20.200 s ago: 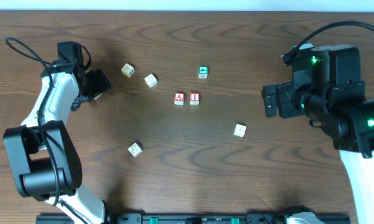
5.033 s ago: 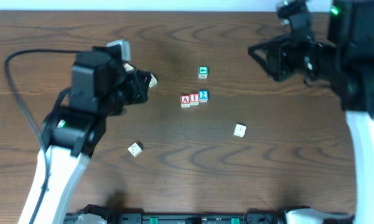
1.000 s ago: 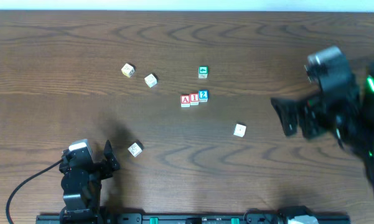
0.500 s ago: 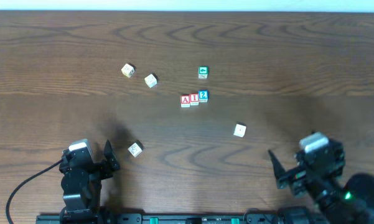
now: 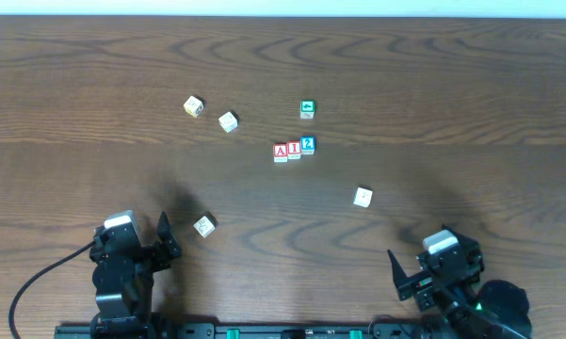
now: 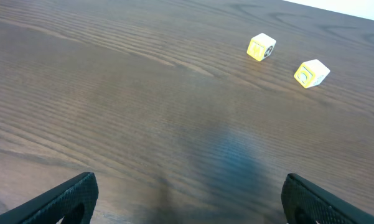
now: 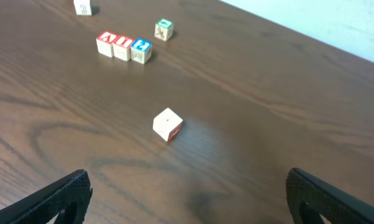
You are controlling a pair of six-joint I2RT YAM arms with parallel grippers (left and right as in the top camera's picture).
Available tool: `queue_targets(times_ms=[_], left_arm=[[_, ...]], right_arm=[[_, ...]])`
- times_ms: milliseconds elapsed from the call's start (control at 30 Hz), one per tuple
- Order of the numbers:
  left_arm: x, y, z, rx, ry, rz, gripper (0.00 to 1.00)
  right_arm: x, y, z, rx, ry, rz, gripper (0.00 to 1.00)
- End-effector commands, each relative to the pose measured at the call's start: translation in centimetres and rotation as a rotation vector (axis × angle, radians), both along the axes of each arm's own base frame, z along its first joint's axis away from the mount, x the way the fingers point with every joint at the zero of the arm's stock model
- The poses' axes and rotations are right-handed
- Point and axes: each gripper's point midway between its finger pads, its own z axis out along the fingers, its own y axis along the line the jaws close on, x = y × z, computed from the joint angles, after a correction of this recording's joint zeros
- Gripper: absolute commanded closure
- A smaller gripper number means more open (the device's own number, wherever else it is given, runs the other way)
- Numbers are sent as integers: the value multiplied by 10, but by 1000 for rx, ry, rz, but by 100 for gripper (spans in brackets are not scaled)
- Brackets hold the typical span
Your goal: Spell out Ai2
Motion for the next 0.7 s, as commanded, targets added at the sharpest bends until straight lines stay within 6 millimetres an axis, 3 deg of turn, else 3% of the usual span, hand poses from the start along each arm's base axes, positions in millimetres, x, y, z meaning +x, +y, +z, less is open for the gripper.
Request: queue_targets(times_ms=[0,400,667], left_arm=[[0,-1,-5,9,8,-8,4],[0,-1,-5,9,8,-8,5],[0,-1,-5,9,8,-8,5]], right_arm=[[1,1,-10,-1,13,5,1],[-1,15,-77,36,181,76,1],[2,19,-85,48,184,94,1]])
